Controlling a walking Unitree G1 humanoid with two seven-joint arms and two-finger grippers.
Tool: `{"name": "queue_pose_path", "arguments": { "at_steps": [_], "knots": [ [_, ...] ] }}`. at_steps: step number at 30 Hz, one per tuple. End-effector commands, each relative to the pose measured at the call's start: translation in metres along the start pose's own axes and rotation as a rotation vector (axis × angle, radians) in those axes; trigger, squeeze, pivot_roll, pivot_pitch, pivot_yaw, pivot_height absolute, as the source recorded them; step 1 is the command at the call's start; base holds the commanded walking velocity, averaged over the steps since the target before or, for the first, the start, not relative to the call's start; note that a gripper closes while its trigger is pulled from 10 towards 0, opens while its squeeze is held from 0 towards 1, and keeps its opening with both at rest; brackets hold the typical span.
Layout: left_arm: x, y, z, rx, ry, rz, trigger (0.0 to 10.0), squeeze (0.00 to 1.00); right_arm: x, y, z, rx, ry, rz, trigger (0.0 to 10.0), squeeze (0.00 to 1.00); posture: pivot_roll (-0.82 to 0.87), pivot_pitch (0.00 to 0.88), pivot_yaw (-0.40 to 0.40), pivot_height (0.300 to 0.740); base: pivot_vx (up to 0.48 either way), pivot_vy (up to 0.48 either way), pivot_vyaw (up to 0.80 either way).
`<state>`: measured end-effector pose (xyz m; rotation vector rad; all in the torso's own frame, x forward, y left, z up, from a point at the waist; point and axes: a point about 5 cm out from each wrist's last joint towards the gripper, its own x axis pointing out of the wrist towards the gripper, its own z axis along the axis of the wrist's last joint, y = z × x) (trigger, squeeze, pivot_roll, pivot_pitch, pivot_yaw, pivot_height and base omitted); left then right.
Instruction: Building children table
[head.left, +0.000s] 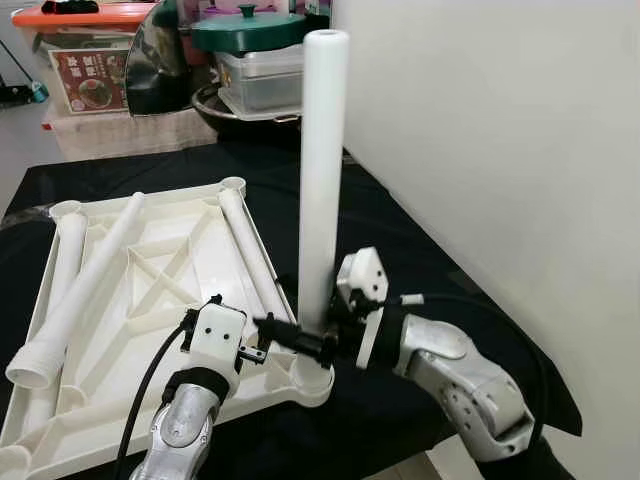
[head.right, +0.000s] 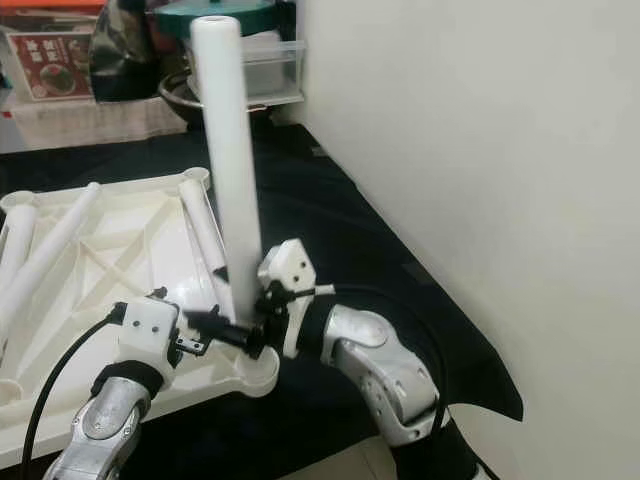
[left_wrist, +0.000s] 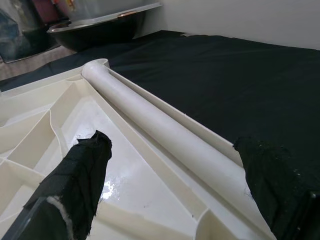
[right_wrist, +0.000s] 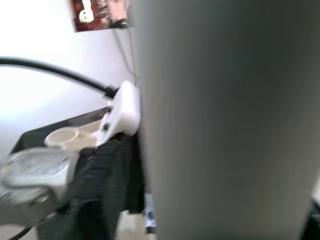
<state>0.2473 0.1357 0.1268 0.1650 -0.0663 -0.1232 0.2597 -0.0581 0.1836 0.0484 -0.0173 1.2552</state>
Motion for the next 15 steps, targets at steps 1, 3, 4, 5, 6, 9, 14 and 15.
{"name": "queue_pose_path", "arguments": {
  "at_steps": [1, 3, 4, 5, 6, 9, 14, 15],
  "knots": [
    [0.0, 0.0, -0.001, 0.004, 0.002, 0.007, 10.0, 0.0, 0.004, 0.002, -0.007, 0.011, 0.016, 0.018, 0.0, 0.0, 0.13, 0.0, -0.082, 0.74, 0.0, 0.0, 0.0],
    [0.0, 0.0, -0.001, 0.004, 0.002, 0.008, 10.0, 0.0, 0.005, -0.006, -0.009, -0.005, 0.022, -0.044, 0.0, 0.0, 0.13, 0.0, -0.082, 0.74, 0.0, 0.0, 0.0],
    [0.0, 0.0, -0.001, 0.004, 0.003, 0.007, 10.0, 0.0, 0.003, -0.032, -0.013, 0.0, 0.051, -0.271, 0.0, 0.0, 0.12, 0.0, -0.076, 0.74, 0.0, 0.0, 0.0],
    [0.0, 0.0, -0.001, 0.004, 0.004, 0.006, 10.0, 0.0, -0.003, -0.054, -0.016, 0.025, 0.068, -0.474, 0.0, 0.0, 0.12, 0.0, -0.075, 0.74, 0.0, 0.0, 0.0],
    [0.0, 0.0, -0.001, 0.004, 0.004, 0.006, 10.0, 0.0, -0.003, -0.054, -0.016, 0.025, 0.068, -0.474, 0.0, 0.0, 0.12, 0.0, -0.075, 0.74, 0.0, 0.0, 0.0],
    [-0.001, -0.001, -0.001, 0.004, 0.004, 0.002, 10.0, 0.0, -0.024, -0.083, -0.024, 0.072, 0.111, -0.806, 0.0, 0.0, 0.12, 0.0, -0.073, 0.74, 0.0, 0.0, 0.0],
    [-0.001, 0.0, -0.002, 0.005, 0.005, 0.003, 10.0, 0.0, -0.038, -0.083, -0.026, 0.096, 0.118, -1.041, 2.3, 0.0, 0.12, 0.0, -0.07, 0.74, 0.0, 0.0, 0.0],
    [-0.001, 0.0, -0.002, 0.005, 0.005, 0.003, 10.0, 0.0, -0.038, -0.083, -0.026, 0.096, 0.118, -1.041, 2.3, 0.0, 0.12, 0.0, -0.07, 0.74, 0.0, 0.0, 0.0]
  ]
}}
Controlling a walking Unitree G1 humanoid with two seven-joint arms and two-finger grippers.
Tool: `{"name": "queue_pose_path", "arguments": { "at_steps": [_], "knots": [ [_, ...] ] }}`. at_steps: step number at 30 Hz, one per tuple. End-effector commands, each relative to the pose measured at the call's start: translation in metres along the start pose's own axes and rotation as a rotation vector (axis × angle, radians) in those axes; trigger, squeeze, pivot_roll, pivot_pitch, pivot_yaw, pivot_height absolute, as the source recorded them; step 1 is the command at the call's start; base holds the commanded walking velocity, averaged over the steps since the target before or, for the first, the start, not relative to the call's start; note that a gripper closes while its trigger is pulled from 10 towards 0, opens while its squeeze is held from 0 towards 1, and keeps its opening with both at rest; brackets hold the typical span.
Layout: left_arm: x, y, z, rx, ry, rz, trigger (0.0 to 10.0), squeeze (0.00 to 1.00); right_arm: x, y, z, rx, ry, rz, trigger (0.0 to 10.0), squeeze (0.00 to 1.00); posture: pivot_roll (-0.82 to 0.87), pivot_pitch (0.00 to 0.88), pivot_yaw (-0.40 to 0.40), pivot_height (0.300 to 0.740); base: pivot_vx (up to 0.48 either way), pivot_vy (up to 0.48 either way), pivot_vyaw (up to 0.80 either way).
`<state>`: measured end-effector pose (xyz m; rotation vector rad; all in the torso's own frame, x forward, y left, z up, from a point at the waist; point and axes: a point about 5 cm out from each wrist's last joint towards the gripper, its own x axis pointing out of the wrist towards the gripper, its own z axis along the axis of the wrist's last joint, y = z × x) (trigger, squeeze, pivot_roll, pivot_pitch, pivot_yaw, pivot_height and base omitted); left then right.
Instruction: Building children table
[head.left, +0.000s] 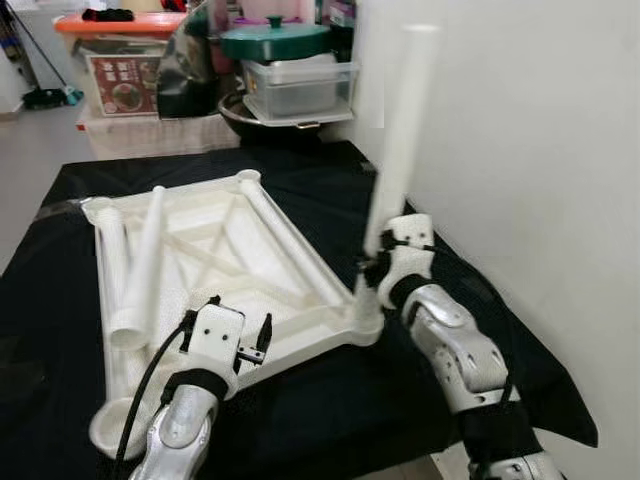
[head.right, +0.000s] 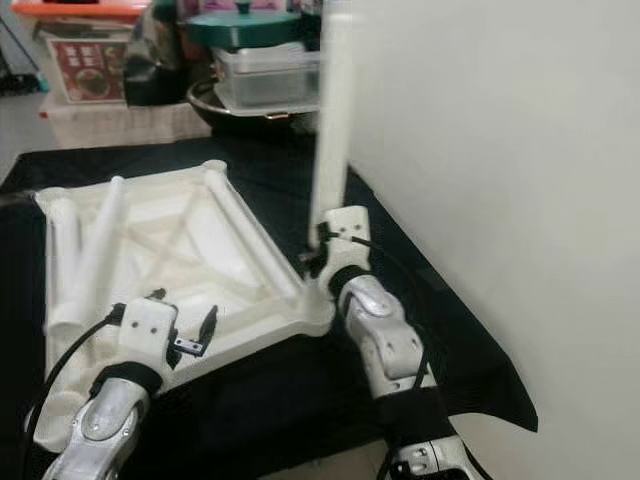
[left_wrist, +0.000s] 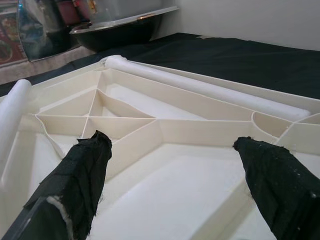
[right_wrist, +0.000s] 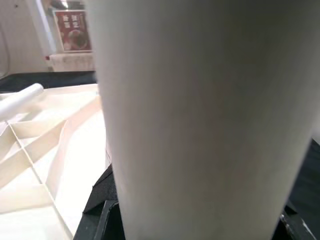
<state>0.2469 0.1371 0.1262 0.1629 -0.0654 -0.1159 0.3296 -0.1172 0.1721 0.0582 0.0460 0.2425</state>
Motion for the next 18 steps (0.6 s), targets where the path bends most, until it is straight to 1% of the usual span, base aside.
{"name": "queue_pose_path", "arguments": {
  "at_steps": [1, 2, 3, 4, 5, 6, 7, 8, 9, 10, 11, 12, 13, 14, 15, 16, 17, 18],
  "knots": [
    [-0.001, -0.001, -0.001, 0.007, 0.003, -0.004, 10.0, 0.0, -0.004, 0.001, -0.018, 0.008, 0.105, -0.017, 2.3, 0.0, 0.12, 0.0, -0.07, 0.74, 0.0, 0.0, 0.0],
    [-0.001, -0.001, -0.001, 0.007, 0.003, -0.004, 10.0, 0.0, -0.004, 0.001, -0.018, 0.008, 0.105, -0.017, 2.3, 0.0, 0.12, 0.0, -0.07, 0.74, 0.0, 0.0, 0.0],
    [0.0, -0.001, -0.001, 0.007, 0.003, -0.005, 10.0, 0.0, -0.005, 0.012, -0.016, 0.011, 0.088, 0.058, 10.0, 0.0, 0.12, 0.0, -0.068, 0.74, 0.0, 0.0, 0.0],
    [0.0, -0.001, -0.001, 0.008, 0.003, -0.006, 10.0, 0.0, -0.007, 0.022, -0.01, 0.041, 0.044, 0.142, 10.0, 0.0, 0.12, 0.0, -0.066, 0.74, 0.0, 0.0, 0.0],
    [0.0, -0.001, -0.001, 0.008, 0.003, -0.006, 10.0, 0.0, -0.007, 0.022, -0.01, 0.041, 0.044, 0.142, 10.0, 0.0, 0.12, 0.0, -0.066, 0.74, 0.0, 0.0, 0.0],
    [0.0, -0.001, -0.001, 0.008, 0.003, -0.006, 10.0, 0.0, -0.008, 0.03, -0.007, 0.063, 0.011, 0.195, 10.0, 0.0, 0.12, 0.0, -0.066, 0.74, 0.0, 0.0, 0.0],
    [0.0, -0.001, -0.001, 0.008, 0.003, -0.007, 10.0, 0.0, -0.009, 0.034, -0.002, 0.074, -0.018, 0.234, 10.0, 1.0, 0.12, 0.0, -0.067, 0.74, 0.0, 0.0, 0.0],
    [0.001, -0.001, -0.001, 0.009, 0.002, -0.007, 10.0, 0.0, -0.009, 0.038, 0.002, 0.092, -0.029, 0.295, 10.0, 1.0, 0.12, 0.0, -0.067, 0.74, 0.0, 0.0, 0.0],
    [0.001, -0.001, -0.001, 0.009, 0.002, -0.008, 10.0, 0.0, -0.009, 0.041, 0.005, 0.103, -0.03, 0.329, 10.0, 1.0, 0.12, 0.0, -0.067, 0.74, 0.0, 0.0, 0.0],
    [0.001, -0.001, -0.001, 0.009, 0.002, -0.008, 10.0, 0.0, -0.009, 0.041, 0.005, 0.103, -0.03, 0.329, 10.0, 1.0, 0.12, 0.0, -0.067, 0.74, 0.0, 0.0, 0.0],
    [0.001, -0.001, -0.001, 0.009, 0.001, -0.007, 10.0, 0.0, -0.01, 0.047, 0.012, 0.101, -0.048, 0.433, 10.0, 0.0, 0.12, 0.0, -0.068, 0.74, 0.0, 0.0, 0.0],
    [0.001, -0.001, -0.001, 0.009, 0.001, -0.007, 10.0, 0.0, -0.012, 0.049, 0.016, 0.103, -0.057, 0.49, 10.0, 0.0, 0.12, 0.0, -0.068, 0.74, 0.0, 0.0, 0.0],
    [0.001, -0.001, -0.001, 0.009, 0.001, -0.007, 10.0, 0.0, -0.012, 0.049, 0.016, 0.103, -0.057, 0.49, 10.0, 0.0, 0.12, 0.0, -0.068, 0.74, 0.0, 0.0, 0.0],
    [0.001, -0.001, -0.001, 0.009, 0.0, -0.006, 10.0, 0.0, -0.014, 0.051, 0.018, 0.105, -0.063, 0.528, 10.0, 0.0, 0.12, 0.0, -0.068, 0.74, 0.0, 0.0, 0.0],
    [0.001, -0.001, -0.001, 0.009, -0.001, -0.007, 10.0, 0.0, -0.023, 0.056, 0.021, 0.09, -0.068, 0.668, 10.0, 0.0, 0.12, 0.0, -0.07, 0.74, 0.0, 0.0, 0.0],
    [0.001, -0.001, -0.001, 0.009, -0.001, -0.007, 10.0, 0.0, -0.023, 0.056, 0.021, 0.09, -0.068, 0.668, 10.0, 0.0, 0.12, 0.0, -0.07, 0.74, 0.0, 0.0, 0.0],
    [0.002, -0.001, -0.001, 0.009, -0.001, -0.007, 10.0, 0.0, -0.034, 0.06, 0.022, 0.074, -0.062, 0.792, 10.0, 0.0, 0.12, 0.0, -0.07, 0.74, 0.0, 0.0, 0.0],
    [0.002, -0.001, -0.001, 0.009, -0.002, -0.007, 10.0, 0.0, -0.042, 0.063, 0.02, 0.052, -0.049, 0.888, 10.0, 0.0, 0.13, 0.0, -0.076, 0.74, 0.0, 0.0, 0.0]
  ]
}}
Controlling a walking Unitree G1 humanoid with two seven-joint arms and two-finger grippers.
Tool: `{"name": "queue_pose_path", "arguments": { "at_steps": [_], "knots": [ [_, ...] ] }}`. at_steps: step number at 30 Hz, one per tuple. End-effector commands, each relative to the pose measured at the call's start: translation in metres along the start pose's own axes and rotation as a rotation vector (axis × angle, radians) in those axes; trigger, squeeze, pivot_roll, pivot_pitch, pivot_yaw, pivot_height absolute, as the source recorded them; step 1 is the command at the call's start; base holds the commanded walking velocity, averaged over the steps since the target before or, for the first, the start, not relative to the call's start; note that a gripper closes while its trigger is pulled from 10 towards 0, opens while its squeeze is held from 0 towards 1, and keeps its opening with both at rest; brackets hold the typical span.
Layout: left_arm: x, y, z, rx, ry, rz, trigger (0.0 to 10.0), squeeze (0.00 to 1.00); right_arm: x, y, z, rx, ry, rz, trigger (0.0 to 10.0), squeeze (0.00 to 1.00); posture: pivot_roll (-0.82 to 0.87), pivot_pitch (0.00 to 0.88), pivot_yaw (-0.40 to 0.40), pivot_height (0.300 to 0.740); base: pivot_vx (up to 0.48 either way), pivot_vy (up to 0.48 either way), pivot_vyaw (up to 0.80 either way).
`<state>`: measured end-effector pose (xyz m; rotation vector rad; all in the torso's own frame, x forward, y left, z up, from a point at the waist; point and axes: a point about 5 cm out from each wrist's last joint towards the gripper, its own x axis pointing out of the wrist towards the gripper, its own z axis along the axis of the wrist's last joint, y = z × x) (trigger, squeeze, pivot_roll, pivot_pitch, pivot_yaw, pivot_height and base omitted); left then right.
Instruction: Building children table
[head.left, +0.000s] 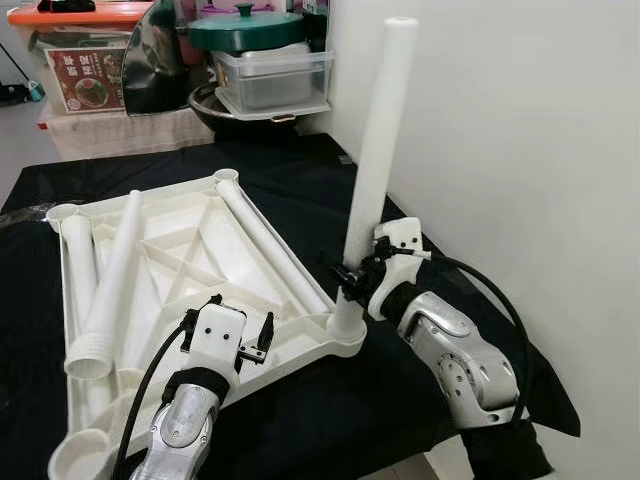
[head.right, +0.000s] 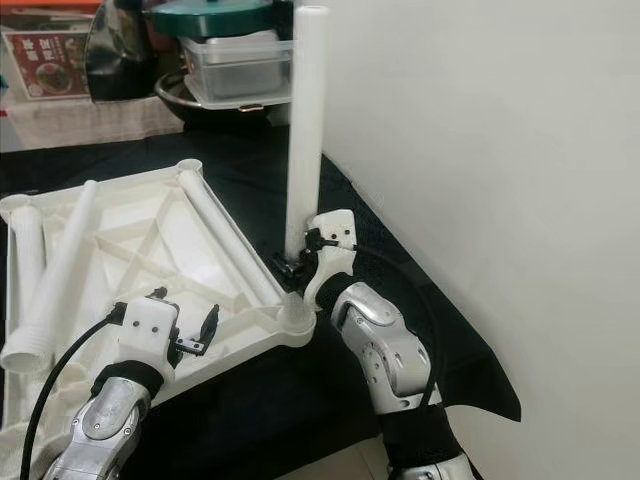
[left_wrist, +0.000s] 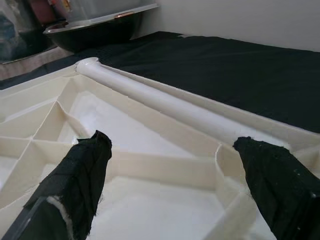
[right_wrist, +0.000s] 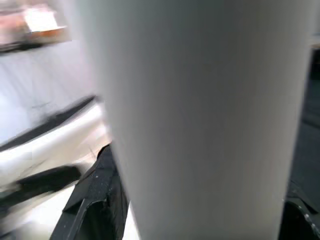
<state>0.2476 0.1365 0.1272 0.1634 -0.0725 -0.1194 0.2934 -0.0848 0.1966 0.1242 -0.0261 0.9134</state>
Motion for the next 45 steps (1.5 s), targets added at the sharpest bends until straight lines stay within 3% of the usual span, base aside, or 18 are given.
{"name": "queue_pose_path", "arguments": {
  "at_steps": [1, 3, 6, 7, 8, 9, 10, 14, 16, 17, 19, 27, 28, 32, 33, 38, 39, 45],
  "knots": [
    [0.001, -0.001, -0.002, 0.008, 0.006, -0.004, 10.0, 0.0, 0.003, 0.026, -0.001, 0.016, 0.007, 0.213, 10.0, 0.0, 0.13, 0.0, -0.076, 0.74, 0.0, 0.0, 0.0],
    [0.001, 0.0, -0.002, 0.009, 0.005, 0.0, 10.0, 0.0, -0.005, 0.036, -0.008, 0.004, 0.052, 0.338, 10.0, 0.0, 0.13, 0.0, -0.08, 0.74, 0.0, 0.0, 0.0],
    [0.001, 0.001, -0.002, 0.011, 0.006, 0.004, 10.0, 0.0, -0.007, 0.039, -0.014, 0.003, 0.075, 0.374, 10.0, 0.0, 0.13, 0.0, -0.08, 0.74, 0.0, 0.0, 0.0],
    [0.001, 0.001, -0.002, 0.012, 0.006, 0.006, 10.0, 0.0, -0.006, 0.037, -0.018, 0.009, 0.084, 0.358, 6.5, 0.0, 0.13, 0.0, -0.08, 0.74, 0.0, 0.0, 0.0],
    [0.001, 0.002, -0.002, 0.012, 0.007, 0.007, 10.0, 0.0, -0.005, 0.035, -0.02, 0.014, 0.088, 0.339, 4.4, 0.0, 0.13, 0.0, -0.08, 0.74, 0.0, 0.0, 0.0],
    [0.001, 0.002, -0.002, 0.012, 0.007, 0.007, 10.0, 0.0, -0.005, 0.035, -0.02, 0.014, 0.088, 0.339, 4.4, 0.0, 0.13, 0.0, -0.08, 0.74, 0.0, 0.0, 0.0],
    [0.0, 0.002, -0.002, 0.014, 0.007, 0.007, 10.0, 0.0, -0.002, 0.029, -0.022, 0.025, 0.085, 0.286, 0.0, 0.0, 0.13, 0.0, -0.078, 0.74, 0.0, 0.0, 0.0],
    [0.0, 0.002, -0.002, 0.015, 0.008, 0.005, 10.0, 0.0, 0.002, 0.017, -0.024, 0.032, 0.088, 0.165, 0.0, 0.0, 0.13, 0.0, -0.075, 0.74, 0.0, 0.0, 0.0],
    [0.0, 0.001, -0.002, 0.017, 0.009, 0.001, 10.0, 0.0, 0.007, -0.017, -0.032, 0.054, 0.115, -0.172, 0.0, 0.0, 0.12, 0.0, -0.07, 0.74, 0.0, 0.0, 0.0],
    [0.0, 0.001, -0.002, 0.017, 0.009, 0.001, 10.0, 0.0, 0.007, -0.017, -0.032, 0.054, 0.115, -0.172, 0.0, 0.0, 0.12, 0.0, -0.07, 0.74, 0.0, 0.0, 0.0],
    [0.001, 0.001, -0.002, 0.016, 0.009, -0.002, 10.0, 0.0, 0.0, -0.047, -0.045, 0.109, 0.167, -0.517, 0.0, 0.0, 0.12, 0.0, -0.07, 0.74, 0.0, 0.0, 0.0],
    [0.001, 0.001, -0.002, 0.018, 0.009, -0.002, 10.0, 0.0, -0.003, -0.052, -0.052, 0.159, 0.186, -0.69, 0.0, 0.0, 0.12, 0.0, -0.069, 0.74, 0.0, 0.0, 0.0],
    [0.001, 0.001, -0.002, 0.018, 0.009, -0.002, 10.0, 0.0, -0.003, -0.05, -0.053, 0.159, 0.189, -0.713, 10.0, 0.0, 0.12, 0.0, -0.069, 0.74, 0.0, 0.0, 0.0],
    [0.001, 0.0, -0.002, 0.016, 0.008, -0.002, 10.0, 0.0, 0.003, -0.043, -0.05, 0.133, 0.155, -0.66, 10.0, 0.0, 0.12, 0.0, -0.073, 0.74, 0.0, 0.0, 0.0],
    [0.001, 0.001, -0.002, 0.015, 0.008, -0.001, 10.0, 0.0, 0.007, -0.039, -0.043, 0.124, 0.117, -0.61, 10.0, 1.0, 0.12, 0.0, -0.072, 0.74, 0.0, 0.0, 0.0],
    [0.001, 0.001, -0.002, 0.013, 0.008, -0.001, 10.0, 0.0, 0.016, -0.031, -0.03, 0.136, 0.06, -0.49, 10.0, 1.0, 0.12, 0.0, -0.071, 0.74, 0.0, 0.0, 0.0],
    [0.001, 0.0, -0.002, 0.011, 0.008, -0.004, 10.0, 0.0, 0.02, -0.014, -0.011, 0.149, -0.011, -0.233, 10.0, 0.0, 0.12, 0.0, -0.071, 0.74, 0.0, 0.0, 0.0],
    [0.001, 0.0, -0.002, 0.011, 0.007, -0.006, 10.0, 0.0, 0.006, 0.024, 0.003, 0.088, -0.037, 0.224, 10.0, 0.0, 0.12, 0.0, -0.074, 0.74, 0.0, 0.0, 0.0]
  ]
}}
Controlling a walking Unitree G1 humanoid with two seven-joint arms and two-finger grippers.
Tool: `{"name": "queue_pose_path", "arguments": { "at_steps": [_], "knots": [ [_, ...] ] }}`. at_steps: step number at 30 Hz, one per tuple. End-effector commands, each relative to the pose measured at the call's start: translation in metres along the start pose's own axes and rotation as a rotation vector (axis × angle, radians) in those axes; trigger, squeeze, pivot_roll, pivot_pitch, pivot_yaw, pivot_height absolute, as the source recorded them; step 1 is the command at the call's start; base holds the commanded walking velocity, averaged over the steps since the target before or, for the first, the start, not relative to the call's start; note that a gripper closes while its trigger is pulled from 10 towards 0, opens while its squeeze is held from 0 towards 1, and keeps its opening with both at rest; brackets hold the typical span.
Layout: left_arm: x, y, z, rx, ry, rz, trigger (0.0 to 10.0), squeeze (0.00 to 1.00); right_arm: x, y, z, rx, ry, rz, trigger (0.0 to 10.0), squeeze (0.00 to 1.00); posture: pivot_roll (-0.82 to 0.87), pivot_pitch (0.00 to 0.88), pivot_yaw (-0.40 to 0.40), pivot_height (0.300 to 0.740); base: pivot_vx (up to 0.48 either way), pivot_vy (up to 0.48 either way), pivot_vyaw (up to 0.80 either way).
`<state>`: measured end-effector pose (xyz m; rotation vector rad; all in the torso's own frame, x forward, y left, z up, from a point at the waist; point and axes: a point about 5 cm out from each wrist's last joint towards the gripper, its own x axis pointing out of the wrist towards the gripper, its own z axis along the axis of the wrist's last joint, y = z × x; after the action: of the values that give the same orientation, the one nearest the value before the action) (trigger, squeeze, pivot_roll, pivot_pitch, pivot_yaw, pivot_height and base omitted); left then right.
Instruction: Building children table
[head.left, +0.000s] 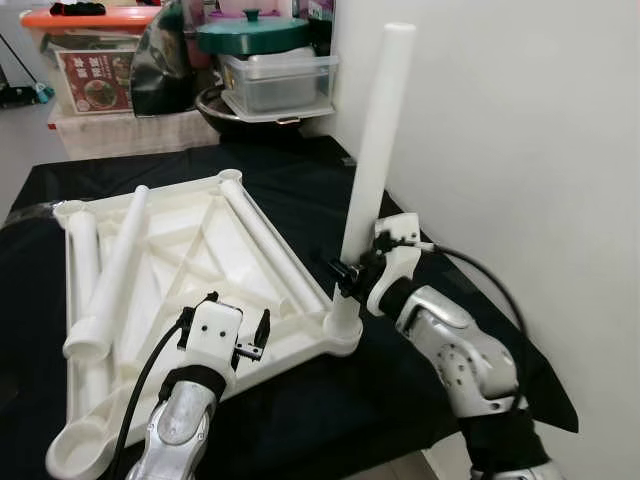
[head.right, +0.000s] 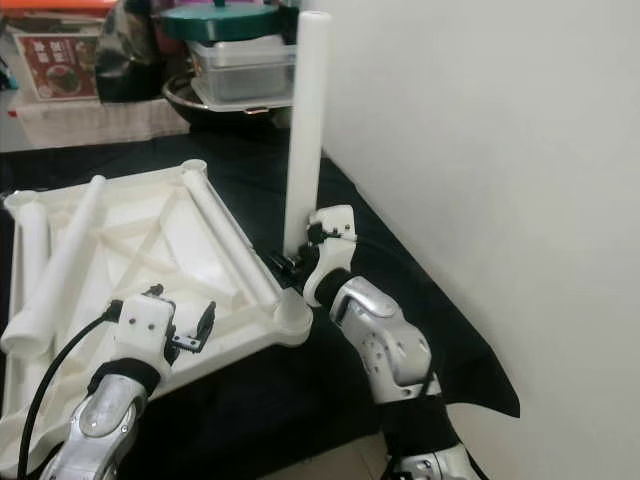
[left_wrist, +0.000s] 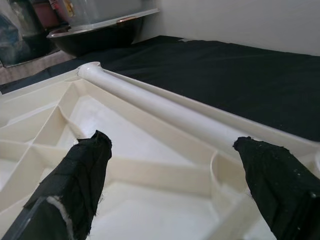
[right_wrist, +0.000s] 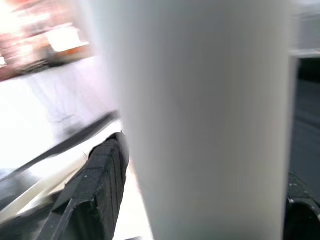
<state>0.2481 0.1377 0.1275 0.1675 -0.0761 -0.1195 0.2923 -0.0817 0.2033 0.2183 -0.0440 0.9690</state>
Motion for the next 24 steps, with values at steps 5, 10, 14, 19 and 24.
{"name": "queue_pose_path", "arguments": {
  "at_steps": [5, 10, 14, 19, 24],
  "knots": [
    [0.0, 0.0, -0.002, 0.009, 0.009, -0.001, 10.0, 0.0, -0.002, 0.031, -0.015, 0.001, 0.081, 0.29, 10.0, 0.0, 0.13, 0.0, -0.081, 0.74, 0.0, 0.0, 0.0],
    [0.0, 0.001, -0.002, 0.012, 0.009, 0.004, 10.0, 0.0, 0.0, 0.024, -0.029, 0.008, 0.139, 0.256, 1.2, 0.0, 0.13, 0.0, -0.081, 0.74, 0.0, 0.0, 0.0],
    [-0.001, 0.001, -0.001, 0.015, 0.01, 0.002, 10.0, 0.0, 0.002, -0.026, -0.051, 0.002, 0.271, -0.209, 0.0, 0.0, 0.13, 0.0, -0.074, 0.74, 0.0, 0.0, 0.0],
    [-0.001, 0.0, -0.001, 0.014, 0.011, -0.002, 10.0, 0.0, -0.022, -0.076, -0.061, 0.045, 0.268, -0.771, 0.0, 0.0, 0.13, 0.0, -0.075, 0.74, 0.0, 0.0, 0.0],
    [-0.001, -0.001, -0.002, 0.012, 0.013, -0.002, 10.0, 0.0, -0.043, -0.085, -0.061, 0.038, 0.227, -1.046, 0.0, 0.0, 0.13, 0.0, -0.072, 0.74, 0.0, 0.0, 0.0]
  ]
}}
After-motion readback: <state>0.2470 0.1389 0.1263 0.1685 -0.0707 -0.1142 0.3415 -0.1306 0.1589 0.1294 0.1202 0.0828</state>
